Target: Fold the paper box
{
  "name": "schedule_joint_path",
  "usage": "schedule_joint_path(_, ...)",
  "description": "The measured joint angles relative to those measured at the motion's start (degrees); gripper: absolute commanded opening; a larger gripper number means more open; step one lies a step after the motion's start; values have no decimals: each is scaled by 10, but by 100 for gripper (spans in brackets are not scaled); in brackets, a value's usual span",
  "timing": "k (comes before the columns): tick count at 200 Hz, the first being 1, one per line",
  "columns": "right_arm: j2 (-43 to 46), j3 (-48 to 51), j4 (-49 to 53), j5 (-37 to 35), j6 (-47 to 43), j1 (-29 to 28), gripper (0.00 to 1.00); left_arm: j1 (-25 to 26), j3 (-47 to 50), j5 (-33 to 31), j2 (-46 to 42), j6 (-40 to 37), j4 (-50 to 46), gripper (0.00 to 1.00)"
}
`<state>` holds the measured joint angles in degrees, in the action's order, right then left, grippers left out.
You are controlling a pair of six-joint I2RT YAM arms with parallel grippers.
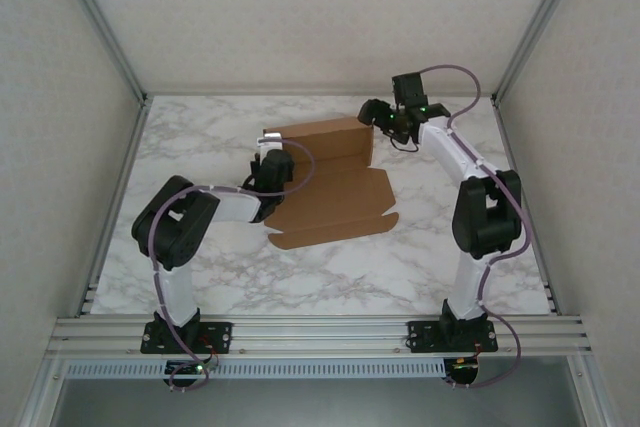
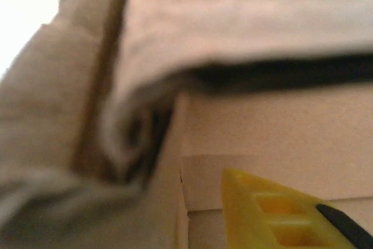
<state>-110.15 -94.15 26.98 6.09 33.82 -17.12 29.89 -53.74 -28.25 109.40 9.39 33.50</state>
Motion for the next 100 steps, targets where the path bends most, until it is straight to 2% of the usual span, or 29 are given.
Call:
schedule_joint_path(53, -24, -9, -15, 38, 9, -1, 72, 0, -34, -40, 30, 17, -23, 20)
schedule_joint_path(80, -30, -10, -30, 47, 14, -1, 70, -1, -60, -70, 47, 30, -43, 9)
schedule_joint_path(100, -30, -7, -37, 60, 18, -3, 69, 0, -80, -87, 59, 40, -56, 6)
